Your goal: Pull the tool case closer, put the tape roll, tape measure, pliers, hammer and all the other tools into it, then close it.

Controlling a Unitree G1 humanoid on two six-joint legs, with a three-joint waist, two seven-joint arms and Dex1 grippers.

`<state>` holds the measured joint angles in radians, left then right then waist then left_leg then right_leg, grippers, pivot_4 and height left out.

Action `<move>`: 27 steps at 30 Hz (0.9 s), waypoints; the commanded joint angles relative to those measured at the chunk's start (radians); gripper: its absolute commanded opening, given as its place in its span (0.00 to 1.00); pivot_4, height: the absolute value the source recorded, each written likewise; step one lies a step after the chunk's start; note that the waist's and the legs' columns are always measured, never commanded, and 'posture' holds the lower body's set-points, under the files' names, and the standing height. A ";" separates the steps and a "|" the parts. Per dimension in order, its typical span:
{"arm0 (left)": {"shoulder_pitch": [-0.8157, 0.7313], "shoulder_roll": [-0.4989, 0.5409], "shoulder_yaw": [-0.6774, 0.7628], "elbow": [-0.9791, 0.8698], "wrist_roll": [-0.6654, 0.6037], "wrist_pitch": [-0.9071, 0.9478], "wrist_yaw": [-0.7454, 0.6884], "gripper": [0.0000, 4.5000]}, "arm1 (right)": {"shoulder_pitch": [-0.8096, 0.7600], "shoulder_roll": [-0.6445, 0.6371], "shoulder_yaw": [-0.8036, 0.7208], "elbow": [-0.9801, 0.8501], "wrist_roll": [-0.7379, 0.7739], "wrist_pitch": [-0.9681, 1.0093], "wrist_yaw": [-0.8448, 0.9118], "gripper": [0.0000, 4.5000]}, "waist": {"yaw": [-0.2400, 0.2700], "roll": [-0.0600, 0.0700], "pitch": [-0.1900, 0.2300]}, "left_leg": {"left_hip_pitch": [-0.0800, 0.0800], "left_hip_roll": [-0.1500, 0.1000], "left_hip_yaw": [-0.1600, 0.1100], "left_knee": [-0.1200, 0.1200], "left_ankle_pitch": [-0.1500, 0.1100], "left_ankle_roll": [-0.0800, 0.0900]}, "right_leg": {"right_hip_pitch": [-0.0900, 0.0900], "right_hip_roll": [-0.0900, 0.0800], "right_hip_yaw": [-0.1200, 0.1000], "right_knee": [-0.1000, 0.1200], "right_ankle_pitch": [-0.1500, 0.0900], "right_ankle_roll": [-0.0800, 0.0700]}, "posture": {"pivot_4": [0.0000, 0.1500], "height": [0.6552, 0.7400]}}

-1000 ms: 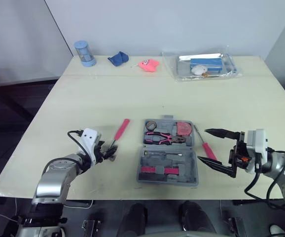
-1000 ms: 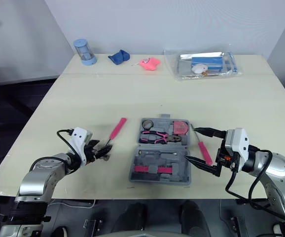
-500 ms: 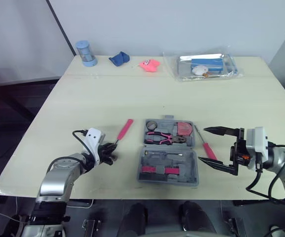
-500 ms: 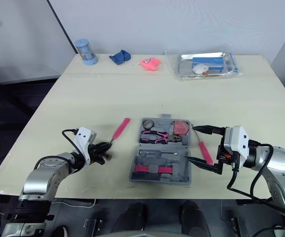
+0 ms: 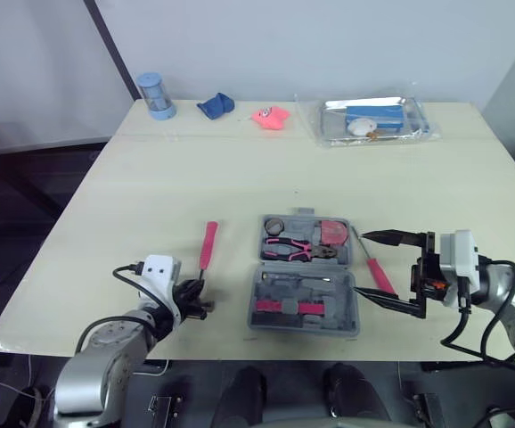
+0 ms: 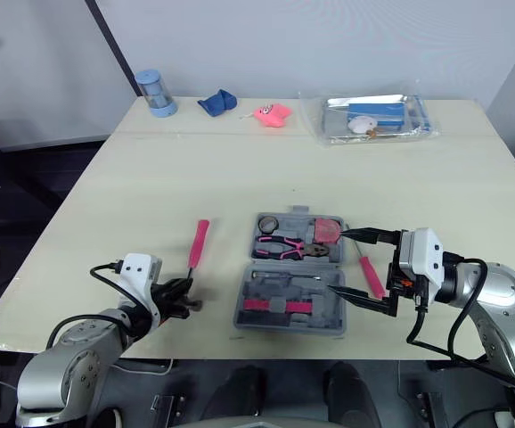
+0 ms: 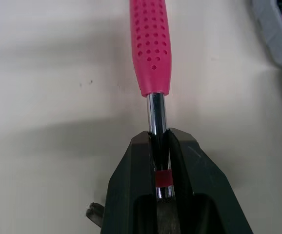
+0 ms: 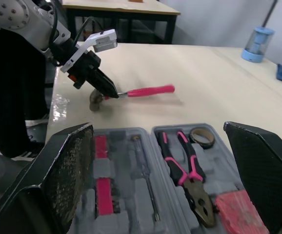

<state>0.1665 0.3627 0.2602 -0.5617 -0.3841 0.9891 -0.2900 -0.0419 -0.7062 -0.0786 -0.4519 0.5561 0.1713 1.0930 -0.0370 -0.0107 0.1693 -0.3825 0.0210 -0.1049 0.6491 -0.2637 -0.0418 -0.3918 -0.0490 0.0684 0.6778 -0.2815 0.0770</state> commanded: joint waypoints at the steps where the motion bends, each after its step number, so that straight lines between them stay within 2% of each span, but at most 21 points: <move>1: 0.050 -0.037 -0.005 -0.103 -0.020 0.027 0.038 0.01 | -0.020 0.002 -0.001 -0.014 0.021 -0.007 0.012 1.00 | -0.002 0.000 0.000 | 0.000 0.000 0.000 0.000 0.000 0.000 | 0.000 0.000 0.000 0.000 0.000 0.000 | 1.00 1.00; 7: 0.128 -0.092 -0.021 -0.189 -0.034 0.066 0.076 0.01 | -0.041 0.003 0.004 0.007 0.018 -0.011 0.027 1.00 | -0.001 0.000 0.000 | 0.000 0.000 0.000 0.000 0.000 0.000 | 0.000 0.000 0.000 0.000 0.000 0.000 | 1.00 1.00; 16: 0.156 -0.026 -0.009 -0.218 -0.030 0.084 0.049 0.01 | -0.049 0.009 0.015 0.022 0.018 -0.024 0.046 1.00 | -0.002 0.000 0.000 | 0.000 0.000 0.000 0.000 0.000 0.000 | 0.000 0.000 0.000 0.000 0.000 0.000 | 1.00 1.00; 27: 0.138 -0.042 -0.001 -0.167 -0.040 0.068 0.057 0.01 | -0.039 0.010 0.014 0.026 0.005 -0.045 0.053 1.00 | -0.001 0.000 0.000 | 0.000 0.000 0.000 0.000 0.000 0.000 | 0.000 0.000 0.000 0.000 0.000 0.000 | 1.00 1.00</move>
<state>0.3066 0.3191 0.2398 -0.7238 -0.4184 1.0753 -0.2337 -0.0826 -0.7002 -0.0536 -0.4133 0.5527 0.1475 1.1462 -0.0379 -0.0108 0.1694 -0.3824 0.0209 -0.1047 0.6490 -0.2637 -0.0418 -0.3918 -0.0488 0.0684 0.6775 -0.2816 0.0768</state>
